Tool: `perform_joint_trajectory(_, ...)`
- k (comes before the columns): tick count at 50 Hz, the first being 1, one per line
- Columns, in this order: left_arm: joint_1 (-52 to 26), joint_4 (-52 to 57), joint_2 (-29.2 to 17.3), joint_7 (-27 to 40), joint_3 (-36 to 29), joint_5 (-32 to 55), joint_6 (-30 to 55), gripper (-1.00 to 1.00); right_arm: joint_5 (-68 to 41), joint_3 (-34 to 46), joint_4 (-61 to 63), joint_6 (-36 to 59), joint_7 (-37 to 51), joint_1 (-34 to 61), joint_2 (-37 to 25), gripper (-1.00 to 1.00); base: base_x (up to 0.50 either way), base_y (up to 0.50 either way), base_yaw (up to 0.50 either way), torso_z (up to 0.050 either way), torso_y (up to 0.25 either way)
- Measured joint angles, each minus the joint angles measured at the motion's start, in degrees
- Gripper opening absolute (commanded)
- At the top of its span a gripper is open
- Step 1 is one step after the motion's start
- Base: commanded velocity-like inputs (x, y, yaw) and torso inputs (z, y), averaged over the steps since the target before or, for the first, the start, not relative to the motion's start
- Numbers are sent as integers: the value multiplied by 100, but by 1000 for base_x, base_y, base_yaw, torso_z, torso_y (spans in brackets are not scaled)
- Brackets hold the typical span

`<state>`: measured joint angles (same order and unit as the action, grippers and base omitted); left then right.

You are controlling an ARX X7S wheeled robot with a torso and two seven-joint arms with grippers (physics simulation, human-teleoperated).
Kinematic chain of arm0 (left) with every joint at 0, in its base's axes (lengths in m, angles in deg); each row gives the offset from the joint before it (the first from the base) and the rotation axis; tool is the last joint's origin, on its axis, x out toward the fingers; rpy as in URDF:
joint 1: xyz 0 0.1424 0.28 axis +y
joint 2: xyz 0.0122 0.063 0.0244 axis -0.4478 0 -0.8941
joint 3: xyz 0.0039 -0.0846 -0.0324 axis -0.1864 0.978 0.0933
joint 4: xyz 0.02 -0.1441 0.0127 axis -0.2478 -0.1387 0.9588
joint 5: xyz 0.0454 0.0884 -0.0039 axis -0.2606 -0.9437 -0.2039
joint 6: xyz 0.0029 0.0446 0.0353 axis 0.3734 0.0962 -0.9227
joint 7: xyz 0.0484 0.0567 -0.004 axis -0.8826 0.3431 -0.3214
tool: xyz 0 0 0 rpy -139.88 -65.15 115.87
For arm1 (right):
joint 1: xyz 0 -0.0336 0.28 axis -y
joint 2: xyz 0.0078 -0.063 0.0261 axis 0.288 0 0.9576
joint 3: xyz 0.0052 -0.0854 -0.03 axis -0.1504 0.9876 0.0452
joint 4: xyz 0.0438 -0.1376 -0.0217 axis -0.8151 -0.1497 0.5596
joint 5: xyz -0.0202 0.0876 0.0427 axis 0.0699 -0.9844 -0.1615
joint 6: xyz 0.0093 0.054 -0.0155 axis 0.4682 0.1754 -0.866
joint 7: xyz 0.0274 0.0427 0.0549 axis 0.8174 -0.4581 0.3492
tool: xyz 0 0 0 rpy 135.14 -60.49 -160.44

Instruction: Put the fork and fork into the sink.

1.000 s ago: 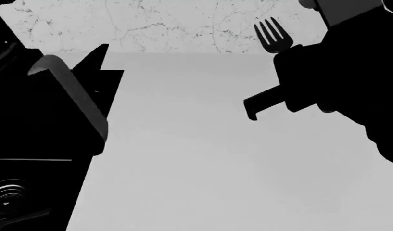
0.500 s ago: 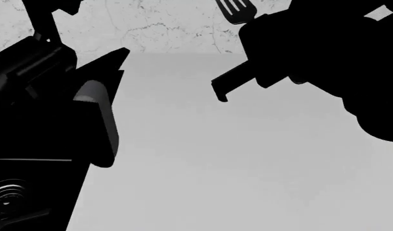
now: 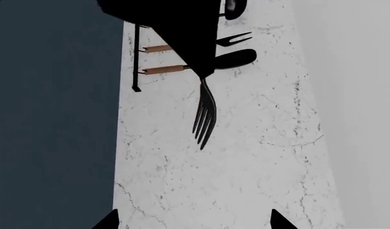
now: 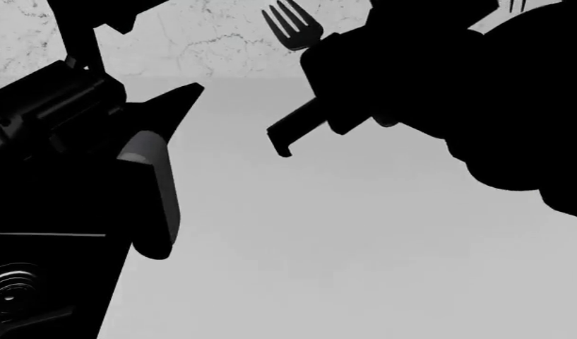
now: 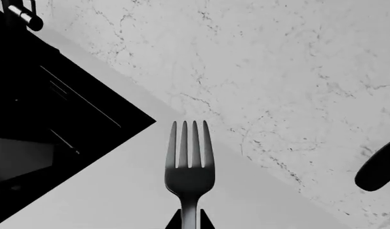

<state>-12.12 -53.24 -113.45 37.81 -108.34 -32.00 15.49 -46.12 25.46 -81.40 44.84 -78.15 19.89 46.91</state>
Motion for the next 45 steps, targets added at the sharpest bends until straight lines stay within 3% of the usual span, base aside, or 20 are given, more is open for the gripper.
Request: perform_joint_trajectory(45, 71, -176, 58, 36, -113, -27, -139, 100, 534, 556, -457, -602, -766, -223, 468, -100, 0, 0, 0, 0, 0)
